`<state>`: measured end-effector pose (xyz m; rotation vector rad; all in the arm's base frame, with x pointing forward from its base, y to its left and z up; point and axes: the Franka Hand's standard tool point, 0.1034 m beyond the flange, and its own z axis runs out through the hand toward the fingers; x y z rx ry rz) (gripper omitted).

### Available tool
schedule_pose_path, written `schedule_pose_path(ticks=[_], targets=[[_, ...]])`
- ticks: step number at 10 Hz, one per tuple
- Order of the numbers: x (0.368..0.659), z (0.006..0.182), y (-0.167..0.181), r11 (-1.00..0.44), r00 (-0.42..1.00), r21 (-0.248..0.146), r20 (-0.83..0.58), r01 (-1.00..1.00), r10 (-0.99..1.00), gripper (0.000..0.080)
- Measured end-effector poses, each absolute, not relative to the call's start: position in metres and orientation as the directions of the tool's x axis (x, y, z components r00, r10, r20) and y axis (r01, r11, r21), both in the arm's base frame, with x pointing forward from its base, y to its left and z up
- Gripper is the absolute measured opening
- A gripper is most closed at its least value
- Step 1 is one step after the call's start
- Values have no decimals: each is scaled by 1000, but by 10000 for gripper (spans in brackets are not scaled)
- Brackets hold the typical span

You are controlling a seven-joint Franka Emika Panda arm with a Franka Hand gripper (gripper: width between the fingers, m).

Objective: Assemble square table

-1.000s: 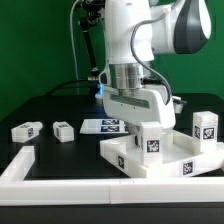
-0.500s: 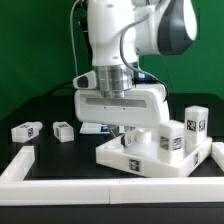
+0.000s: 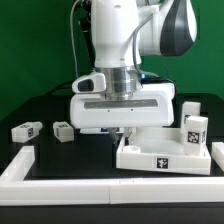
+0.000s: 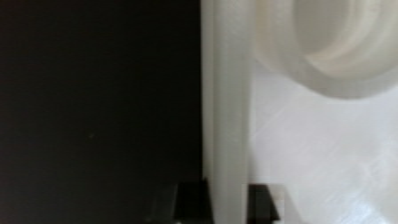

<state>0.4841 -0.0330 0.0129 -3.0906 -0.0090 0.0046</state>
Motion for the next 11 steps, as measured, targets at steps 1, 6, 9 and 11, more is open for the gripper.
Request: schedule_pose_path(ticks=[1,6,9,11], targets=[[495,15,-44,-982,984,-55,0,179,179,55],[501,13,-54,-823,824,-34,8,566,567,55],[548,22,-42,-555,555,-11,-21,832,832,55],[569,21,-26,-368,368,-11,-16,930,930,55]])
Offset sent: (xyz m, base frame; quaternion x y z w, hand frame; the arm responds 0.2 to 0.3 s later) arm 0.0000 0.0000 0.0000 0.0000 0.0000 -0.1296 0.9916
